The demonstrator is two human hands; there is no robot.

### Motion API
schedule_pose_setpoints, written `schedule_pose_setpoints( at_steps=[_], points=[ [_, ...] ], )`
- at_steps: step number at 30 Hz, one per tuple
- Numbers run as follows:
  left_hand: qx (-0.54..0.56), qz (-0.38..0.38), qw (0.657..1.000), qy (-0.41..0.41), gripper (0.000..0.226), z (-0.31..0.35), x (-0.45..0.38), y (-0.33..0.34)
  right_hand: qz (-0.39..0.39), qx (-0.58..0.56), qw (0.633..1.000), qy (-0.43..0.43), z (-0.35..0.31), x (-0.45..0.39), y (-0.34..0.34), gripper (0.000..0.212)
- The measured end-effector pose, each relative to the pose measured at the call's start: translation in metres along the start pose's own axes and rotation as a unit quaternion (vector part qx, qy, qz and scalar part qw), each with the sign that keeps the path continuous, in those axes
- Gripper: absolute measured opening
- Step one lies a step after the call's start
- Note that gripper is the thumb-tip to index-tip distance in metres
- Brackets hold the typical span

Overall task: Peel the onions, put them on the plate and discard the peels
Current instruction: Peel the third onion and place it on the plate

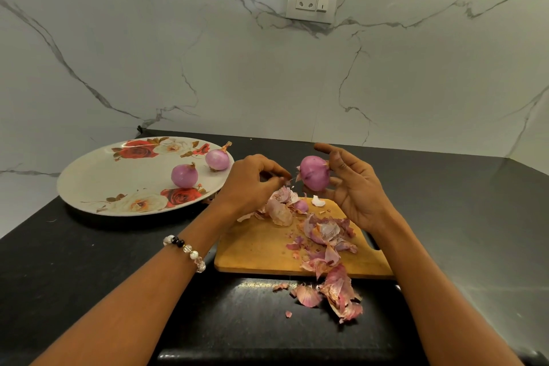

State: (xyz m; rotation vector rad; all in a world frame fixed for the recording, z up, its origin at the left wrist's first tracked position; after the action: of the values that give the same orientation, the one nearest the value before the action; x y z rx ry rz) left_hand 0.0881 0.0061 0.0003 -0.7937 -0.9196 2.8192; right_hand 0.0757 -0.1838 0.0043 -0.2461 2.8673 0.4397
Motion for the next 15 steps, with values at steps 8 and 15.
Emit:
schedule_pose_setpoints(
  at_steps=[8, 15],
  points=[
    [0.024, -0.043, 0.997, 0.053, 0.034, 0.0085, 0.0038, 0.0062, -0.010, -0.066, 0.997, 0.042, 0.0016, 0.0022, 0.0049, 0.042],
    [0.030, 0.010, 0.997, 0.064, 0.021, 0.0099, 0.0043, 0.0073, -0.020, -0.076, 0.996, 0.042, 0.0047, 0.0027, 0.0098, 0.037]
  ],
)
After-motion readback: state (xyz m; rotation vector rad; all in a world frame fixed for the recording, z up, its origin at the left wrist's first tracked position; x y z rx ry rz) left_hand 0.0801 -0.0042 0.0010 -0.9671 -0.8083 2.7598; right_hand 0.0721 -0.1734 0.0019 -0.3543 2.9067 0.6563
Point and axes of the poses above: each hand's wrist, its own x-axis away from the middle knuckle, its own y-axis out of the palm, z = x × y, the point moved 2 cm from there along -x, towards the middle knuckle, and after that the axes turned 2 degrees about -z, right-handed, at the moved point
